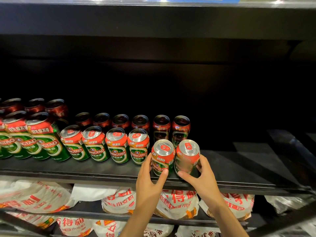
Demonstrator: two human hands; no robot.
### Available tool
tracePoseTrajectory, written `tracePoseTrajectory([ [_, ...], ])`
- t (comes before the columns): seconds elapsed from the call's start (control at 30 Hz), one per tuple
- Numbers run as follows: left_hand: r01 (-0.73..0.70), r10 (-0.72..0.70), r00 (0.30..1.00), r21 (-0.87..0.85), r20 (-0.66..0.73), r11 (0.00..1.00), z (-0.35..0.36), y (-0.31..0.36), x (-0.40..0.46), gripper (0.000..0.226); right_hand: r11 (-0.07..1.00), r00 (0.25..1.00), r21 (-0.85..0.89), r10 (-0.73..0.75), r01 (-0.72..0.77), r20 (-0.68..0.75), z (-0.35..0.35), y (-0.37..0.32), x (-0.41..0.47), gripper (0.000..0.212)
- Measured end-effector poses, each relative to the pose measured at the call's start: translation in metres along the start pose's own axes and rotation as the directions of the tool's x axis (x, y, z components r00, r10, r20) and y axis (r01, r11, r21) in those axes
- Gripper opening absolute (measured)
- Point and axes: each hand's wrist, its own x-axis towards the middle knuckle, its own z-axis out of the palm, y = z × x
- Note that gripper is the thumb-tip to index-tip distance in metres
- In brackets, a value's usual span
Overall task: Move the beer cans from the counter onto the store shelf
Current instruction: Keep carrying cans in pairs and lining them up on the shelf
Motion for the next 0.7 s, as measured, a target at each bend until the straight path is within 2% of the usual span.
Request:
tracePoseTrajectory([
  [0.27,-0.002,0.003,0.999,0.022,-0.043,1.000,0.004,0.005,0.002,0.067,0.999,1.000,0.038,-0.001,0.000,0.008,-0.006,0.004,0.001,0.072],
  [0.5,0.059,-0.061,0.991,-0.023,-0.123,0.998,0.007,0.003,0.006,0.059,0.999,1.000,-0.032,-0.005,0.005,0.024,-0.003,0.000,0.000,0.058],
  [0.7,0.048,-0.060,0.985,-0.078,-0.162,0.996,0.010,0.008,0.006,0.054,1.000,1.000,-0.025,0.003,-0.003,-0.006,-0.001,-0.002,0.001,0.068],
])
